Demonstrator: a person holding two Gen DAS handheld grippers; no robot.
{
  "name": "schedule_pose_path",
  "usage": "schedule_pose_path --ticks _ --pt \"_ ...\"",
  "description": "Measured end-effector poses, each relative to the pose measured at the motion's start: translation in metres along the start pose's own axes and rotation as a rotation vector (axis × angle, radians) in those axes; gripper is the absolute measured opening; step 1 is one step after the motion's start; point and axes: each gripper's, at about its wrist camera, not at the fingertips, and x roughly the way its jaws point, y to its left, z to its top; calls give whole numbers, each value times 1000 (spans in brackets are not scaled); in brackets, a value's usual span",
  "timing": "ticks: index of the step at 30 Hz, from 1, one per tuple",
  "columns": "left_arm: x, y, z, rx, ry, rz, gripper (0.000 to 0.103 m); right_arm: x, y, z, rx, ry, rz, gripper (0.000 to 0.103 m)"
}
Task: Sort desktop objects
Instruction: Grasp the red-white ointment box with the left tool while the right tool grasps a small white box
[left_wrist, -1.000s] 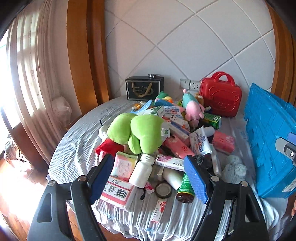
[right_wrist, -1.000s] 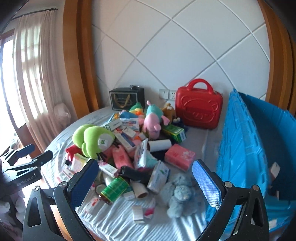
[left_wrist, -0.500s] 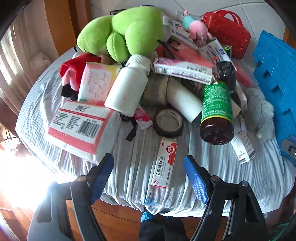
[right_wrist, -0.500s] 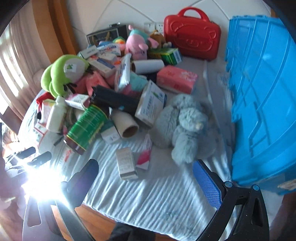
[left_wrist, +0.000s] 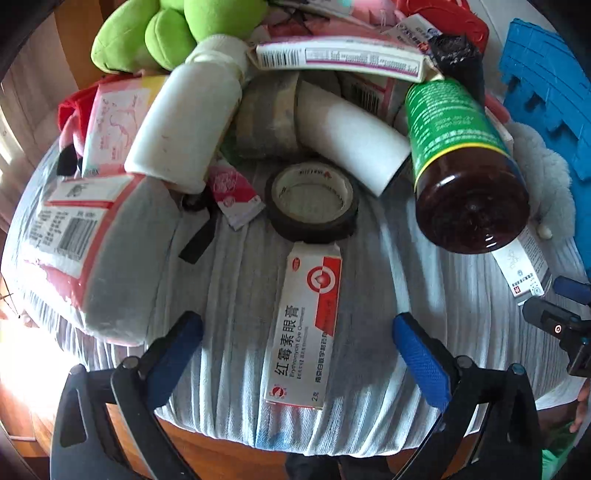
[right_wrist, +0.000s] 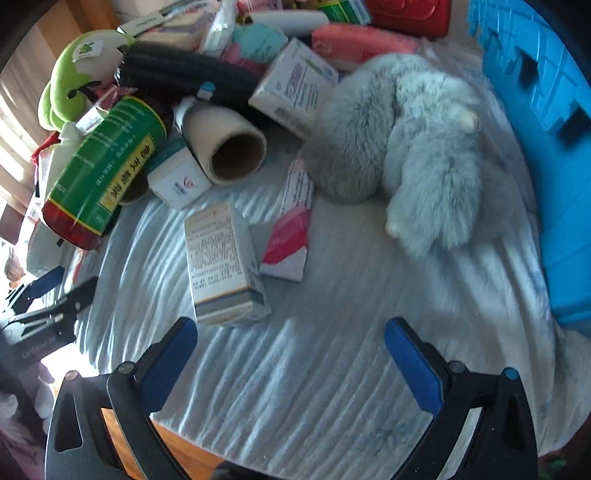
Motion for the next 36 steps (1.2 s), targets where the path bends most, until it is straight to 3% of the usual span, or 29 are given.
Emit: schedule_pose_path --ticks 3,8,10,11,12,13,15,21,24,26,28,36 --pt "-5 -1 2 -1 16 -7 103 -1 0 -3 9 -20 -13 103" --pt "-15 -5 -1 4 -24 -9 103 -6 -3 -9 34 -62 2 103" --pt "-18 -6 -1 3 -25 -12 103 -5 1 -8 -21 -31 -12 103" --pt "-20 -6 0 -1 -26 -8 98 -5 2 -6 -32 -10 -16 100" --pt "-24 -7 0 -4 -33 -7 92 -8 1 -5 -19 -12 -14 87" --pt "-29 -7 1 -2 -39 -9 76 -14 0 -5 3 -29 16 74" --pt "-34 -7 3 -6 -30 -15 69 -26 2 -4 12 -68 62 71" --pt "-45 -5 4 -19 -31 -10 48 -37 23 0 -74 -123 67 69" --pt "-50 -7 7 -17 -32 -7 32 -27 29 4 -97 -108 62 56" --pt "-53 -8 10 -17 -34 -1 29 -6 26 8 -94 -91 64 49" --pt "-59 -10 13 -16 -44 12 28 0 27 8 -97 -71 66 32" --pt "-118 -15 38 8 -191 34 26 -44 30 14 -107 -176 102 30"
